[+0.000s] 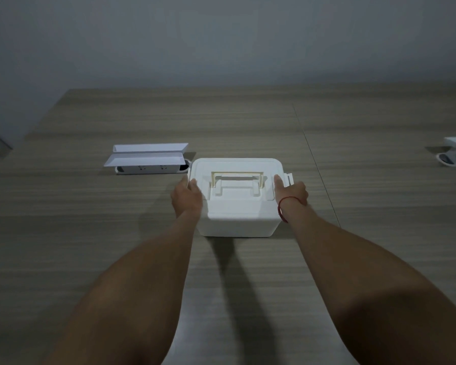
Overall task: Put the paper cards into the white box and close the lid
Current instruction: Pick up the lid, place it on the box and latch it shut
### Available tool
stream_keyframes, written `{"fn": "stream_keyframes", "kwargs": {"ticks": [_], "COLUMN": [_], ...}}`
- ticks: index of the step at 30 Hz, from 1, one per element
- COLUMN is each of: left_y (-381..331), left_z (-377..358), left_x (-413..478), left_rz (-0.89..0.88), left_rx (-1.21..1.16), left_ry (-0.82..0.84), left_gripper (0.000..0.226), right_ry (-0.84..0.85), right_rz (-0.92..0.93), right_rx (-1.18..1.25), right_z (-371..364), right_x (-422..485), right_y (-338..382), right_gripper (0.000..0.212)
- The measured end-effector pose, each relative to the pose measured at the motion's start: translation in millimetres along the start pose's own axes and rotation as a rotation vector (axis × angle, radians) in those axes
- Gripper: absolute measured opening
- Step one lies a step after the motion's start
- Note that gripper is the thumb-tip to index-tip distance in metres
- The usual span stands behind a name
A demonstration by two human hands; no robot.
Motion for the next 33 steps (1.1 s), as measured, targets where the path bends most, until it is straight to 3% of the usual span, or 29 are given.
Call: {"fn": "stream_keyframes", "kwargs": {"ticks": [11, 14, 17, 20, 22, 24, 27, 33], "left_y": [-3.0, -6.0, -15.3, -23.7, -24.0, -20.8, -18.6, 12.1], "left_z": [-0.1, 3.0, 3.5, -2.6, -8.0, -10.9, -7.8, -0.6], "left_x": [-5.6, -5.7, -4.6, -7.4, -10.5, -9.6, -10.9, -24.6], "left_rz": [-0.051, 0.041, 0.288, 0.439, 0.412, 0.369, 0.315, -0.025], "left_rx": [0.061, 0.002, -0.099, -0.087, 0.014, 0.068, 0.103, 0.29], "left_ry": [-0.067, -0.048, 0.021, 0.107, 0.13, 0.118, 0.125, 0.097], "left_gripper": [0.03, 0.029, 0.041, 0.083, 0.101, 0.103, 0.094, 0.076], "right_ry": [-0.053, -0.044, -0.003, 0.05, 0.076, 0.096, 0.12, 0.235], "right_rz": [0.196, 0.164, 0.112, 0.082, 0.075, 0.083, 0.106, 0.349], "right_rx": [-0.307, -0.259, -0.162, -0.154, -0.197, -0.209, -0.161, -0.327], "right_z": [-1.0, 1.7, -0.5, -14.0, -20.5, -22.8, -19.4, -13.1], "right_x": [-3.5, -0.9, -1.6, -5.6, -7.1, -7.7, -9.7, -19.5], "right_y": [14.5, 16.0, 17.0, 22.1, 22.1, 20.1, 18.0, -5.4], "right_gripper": [0.038, 0.036, 0.052, 0.088, 0.102, 0.103, 0.095, 0.089]}}
Point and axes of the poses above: each hand's wrist, its own x-axis towards the middle knuckle, its own z-axis out of the back of the hand, y = z × x, the point moved 3 cm from there along x, towards the middle knuckle, and after that the axes turned 15 degrees about z, right-handed, at the moved point
